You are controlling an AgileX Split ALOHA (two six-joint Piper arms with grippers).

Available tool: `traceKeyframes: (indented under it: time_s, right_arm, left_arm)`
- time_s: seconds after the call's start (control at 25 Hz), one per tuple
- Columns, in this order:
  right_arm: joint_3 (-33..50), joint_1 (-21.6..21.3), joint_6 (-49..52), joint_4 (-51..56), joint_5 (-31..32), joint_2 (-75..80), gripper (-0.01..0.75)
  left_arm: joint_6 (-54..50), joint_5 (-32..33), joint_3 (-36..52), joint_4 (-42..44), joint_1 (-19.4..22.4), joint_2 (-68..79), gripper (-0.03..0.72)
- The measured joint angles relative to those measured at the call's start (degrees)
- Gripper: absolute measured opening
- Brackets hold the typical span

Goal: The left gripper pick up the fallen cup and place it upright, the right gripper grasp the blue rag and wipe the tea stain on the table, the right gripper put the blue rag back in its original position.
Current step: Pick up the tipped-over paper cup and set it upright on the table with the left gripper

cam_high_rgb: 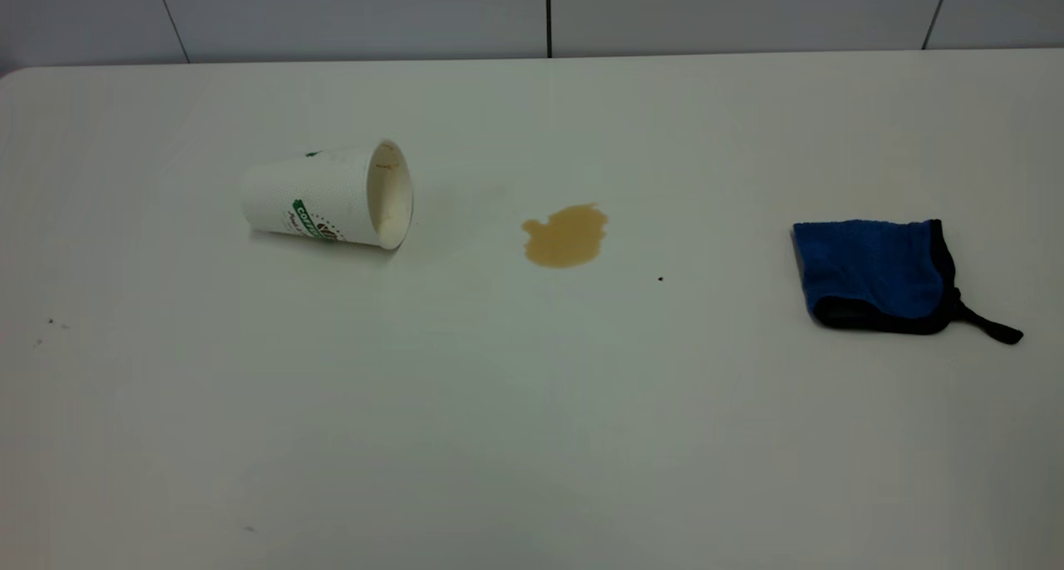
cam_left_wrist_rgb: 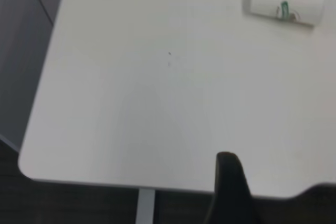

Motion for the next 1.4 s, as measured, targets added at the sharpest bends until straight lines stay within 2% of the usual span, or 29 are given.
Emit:
traceKeyframes:
  time_s: [0.2,0.6,0.8,0.92,1.04,1.4]
  right_arm:
    - [0.0,0.0,0.0,0.0,0.0,0.0,0.590]
    - [0.0,0.0,0.0,0.0,0.0,0.0,0.590]
    - [0.0,0.0,0.0,0.0,0.0,0.0,0.590]
    - [0.0,0.0,0.0,0.0,0.0,0.0,0.590]
    - [0.0,0.0,0.0,0.0,0.0,0.0,0.590]
    - [0.0,0.0,0.0,0.0,0.0,0.0,0.590]
  left_arm:
    - [-0.5,-1.5,-6.7,2.0,0.0,8.0,0.529]
    - [-4.2,-11.6,-20.3,4.8,0.0,44.5,0.529]
    - [-4.4,-15.7,-27.0,4.8,-0.6,58.2,0.529]
    - [-4.1,-18.2,-29.3,7.4,-4.4,64.0,0.529]
    - [-7.3,-19.7,-30.9,13.9,-9.8,68.8,0.529]
    - [-25.2,-20.9,-34.1,38.2,-31.5,85.0,0.529]
